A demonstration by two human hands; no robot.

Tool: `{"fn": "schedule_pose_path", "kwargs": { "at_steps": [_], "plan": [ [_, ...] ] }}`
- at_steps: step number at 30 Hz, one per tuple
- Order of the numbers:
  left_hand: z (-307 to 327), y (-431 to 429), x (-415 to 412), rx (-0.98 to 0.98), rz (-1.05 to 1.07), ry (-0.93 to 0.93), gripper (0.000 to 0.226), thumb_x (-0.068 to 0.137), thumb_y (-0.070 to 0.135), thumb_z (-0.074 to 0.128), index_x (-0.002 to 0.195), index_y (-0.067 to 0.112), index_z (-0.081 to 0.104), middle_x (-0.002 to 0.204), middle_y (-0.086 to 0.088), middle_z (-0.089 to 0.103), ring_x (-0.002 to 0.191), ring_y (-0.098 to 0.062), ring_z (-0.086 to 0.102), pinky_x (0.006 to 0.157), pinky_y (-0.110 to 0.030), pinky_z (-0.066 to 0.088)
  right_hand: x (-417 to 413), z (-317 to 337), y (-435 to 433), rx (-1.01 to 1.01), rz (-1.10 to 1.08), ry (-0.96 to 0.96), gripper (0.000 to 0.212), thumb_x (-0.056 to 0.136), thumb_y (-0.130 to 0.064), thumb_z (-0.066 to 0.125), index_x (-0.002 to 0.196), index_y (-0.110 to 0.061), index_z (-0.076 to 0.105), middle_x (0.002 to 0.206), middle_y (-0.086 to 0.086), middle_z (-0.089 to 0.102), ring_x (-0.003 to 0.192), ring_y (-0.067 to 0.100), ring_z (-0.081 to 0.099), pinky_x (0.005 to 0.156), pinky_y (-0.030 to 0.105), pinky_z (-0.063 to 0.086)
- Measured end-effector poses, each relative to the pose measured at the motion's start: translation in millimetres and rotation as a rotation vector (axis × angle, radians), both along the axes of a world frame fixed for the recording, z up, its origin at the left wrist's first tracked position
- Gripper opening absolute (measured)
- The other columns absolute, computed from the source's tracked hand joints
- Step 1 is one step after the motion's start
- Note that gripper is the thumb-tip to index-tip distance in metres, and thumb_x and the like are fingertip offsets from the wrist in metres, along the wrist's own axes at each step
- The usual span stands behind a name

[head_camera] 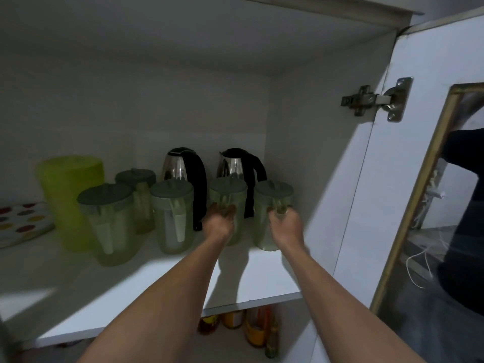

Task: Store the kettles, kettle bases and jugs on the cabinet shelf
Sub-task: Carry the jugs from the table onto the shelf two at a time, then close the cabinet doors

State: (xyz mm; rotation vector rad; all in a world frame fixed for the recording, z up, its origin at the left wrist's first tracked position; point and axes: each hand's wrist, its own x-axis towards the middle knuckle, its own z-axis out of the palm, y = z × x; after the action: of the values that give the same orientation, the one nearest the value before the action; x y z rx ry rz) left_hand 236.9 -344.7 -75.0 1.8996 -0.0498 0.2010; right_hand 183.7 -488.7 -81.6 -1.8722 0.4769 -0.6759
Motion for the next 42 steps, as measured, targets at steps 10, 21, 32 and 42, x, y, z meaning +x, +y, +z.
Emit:
{"fn": "schedule_pose_path", "kwargs": {
  "at_steps": [10,21,32,42],
  "plan": [
    [13,6,-33,0.221,0.153,0.091,0.07,0.084,0.038,0.074,0.134,0.005,0.038,0.132,-0.022,0.053,0.123,-0.042,0.051,0.1,-0.047,0.047,-27,17,6,-0.209,-0.069,0.152,0.048,0.091,-0.049,0.067,0.114,-0.007,0.058,0.109,0.013,0.068,0.103,0.036,0.064,0.083,0.039,0.054],
    [58,50,-124,0.194,0.023,-0.261,0.023,0.092,0.024,0.058,0.109,0.017,0.044,0.105,-0.007,0.063,0.088,-0.026,0.056,0.07,-0.034,0.04,-120,62,56,-0.512,-0.114,0.109,0.043,0.099,-0.031,0.055,0.131,-0.004,0.048,0.129,0.017,0.055,0.117,0.037,0.056,0.086,0.04,0.048],
    [99,96,-234,0.255,-0.32,-0.574,0.021,0.097,0.036,0.049,0.106,0.018,0.058,0.104,-0.006,0.068,0.097,-0.026,0.063,0.085,-0.042,0.052,-308,138,97,-0.713,-0.127,0.112,0.037,0.097,-0.013,0.052,0.133,-0.01,0.058,0.135,0.011,0.061,0.121,0.029,0.059,0.096,0.037,0.048],
    [175,16,-361,0.235,-0.609,-0.738,0.03,0.102,0.036,0.045,0.125,0.018,0.052,0.127,-0.007,0.059,0.109,-0.025,0.058,0.092,-0.041,0.049,-489,245,58,-1.004,-0.592,0.083,0.033,0.095,-0.021,0.05,0.122,-0.008,0.062,0.122,0.014,0.068,0.113,0.036,0.061,0.089,0.041,0.051]
  ]
}}
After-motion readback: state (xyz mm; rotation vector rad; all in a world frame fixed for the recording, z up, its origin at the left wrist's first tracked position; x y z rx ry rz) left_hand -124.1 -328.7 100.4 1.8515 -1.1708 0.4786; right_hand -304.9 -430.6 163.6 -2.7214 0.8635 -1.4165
